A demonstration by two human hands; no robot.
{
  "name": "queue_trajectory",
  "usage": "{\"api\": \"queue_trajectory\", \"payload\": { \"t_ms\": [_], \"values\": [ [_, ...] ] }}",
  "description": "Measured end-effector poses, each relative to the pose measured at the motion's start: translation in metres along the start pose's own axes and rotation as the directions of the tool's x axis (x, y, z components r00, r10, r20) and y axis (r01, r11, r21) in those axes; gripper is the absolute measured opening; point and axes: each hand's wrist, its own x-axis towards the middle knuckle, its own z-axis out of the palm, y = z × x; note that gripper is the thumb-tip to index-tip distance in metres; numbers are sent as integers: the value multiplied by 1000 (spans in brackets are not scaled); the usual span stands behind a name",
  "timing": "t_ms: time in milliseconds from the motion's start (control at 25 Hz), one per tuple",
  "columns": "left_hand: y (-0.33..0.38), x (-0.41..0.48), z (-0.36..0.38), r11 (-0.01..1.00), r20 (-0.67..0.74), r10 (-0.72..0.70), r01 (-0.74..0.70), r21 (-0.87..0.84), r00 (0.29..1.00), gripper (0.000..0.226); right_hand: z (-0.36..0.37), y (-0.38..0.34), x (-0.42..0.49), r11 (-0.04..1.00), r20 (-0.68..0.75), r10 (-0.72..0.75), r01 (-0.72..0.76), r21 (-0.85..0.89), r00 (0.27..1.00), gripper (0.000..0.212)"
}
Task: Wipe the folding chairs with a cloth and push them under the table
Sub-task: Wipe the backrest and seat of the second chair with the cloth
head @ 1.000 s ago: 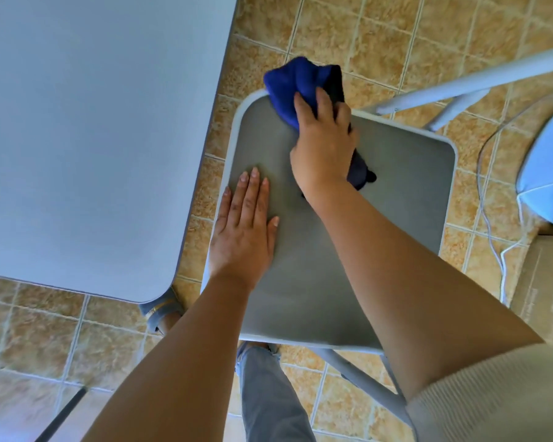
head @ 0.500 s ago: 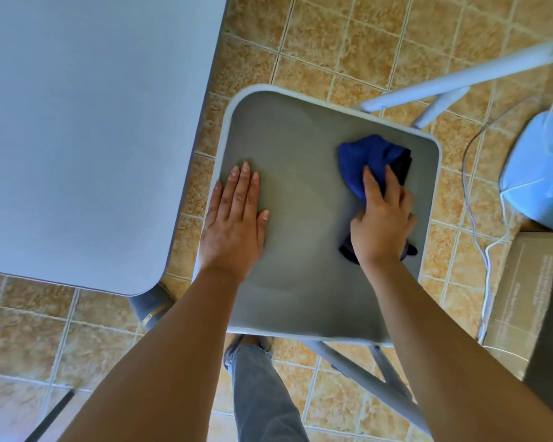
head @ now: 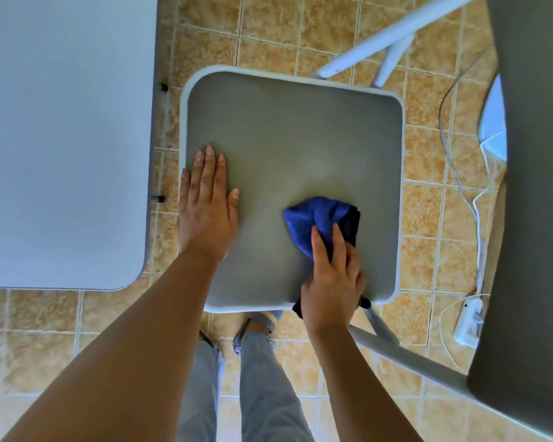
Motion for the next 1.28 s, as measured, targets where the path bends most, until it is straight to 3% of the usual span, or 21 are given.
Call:
{"api": "queue_trajectory", "payload": {
  "t_ms": [120,200,280,360,480,560,640,840,920,1040,1280],
  "values": [
    [0,0,1,1000,24,12,-12,22,1000,59,-7,14,52,928,-2,359,-357,107,933,71],
    [0,0,2,999,19,20,-21,41,1000,60,-12,6,91,899,-29,424,-416,140,905,70],
    [0,0,3,998,15,12,-13,64,1000,60,-14,-12,112,935,-50,340,-331,128,939,69],
    [4,-2,4,995,-19,-6,7,95,1000,61,-14,-31,107,984,-64,156,-149,98,986,69],
    [14,-3,8,997,-73,1,5,82,997,60,-5,-37,63,995,-57,-84,87,56,995,78],
    [19,-3,12,996,-72,21,-15,82,997,59,2,-22,31,995,-41,-88,90,53,995,79],
    [19,-2,14,995,-70,27,-20,99,997,59,4,2,22,998,-60,14,-10,56,998,71],
    [18,-2,16,991,-61,24,-16,132,998,60,-12,28,111,956,-61,284,-278,90,957,69],
    [19,-1,18,991,-64,27,-19,135,998,60,-22,15,151,969,-71,235,-228,92,969,71],
    [17,-1,19,992,-57,28,-20,126,998,60,-23,-20,161,999,-57,22,-19,46,998,73],
    [15,-5,14,997,-82,42,-37,64,996,58,-8,-32,66,964,-24,-261,262,45,965,83]
  ]
}}
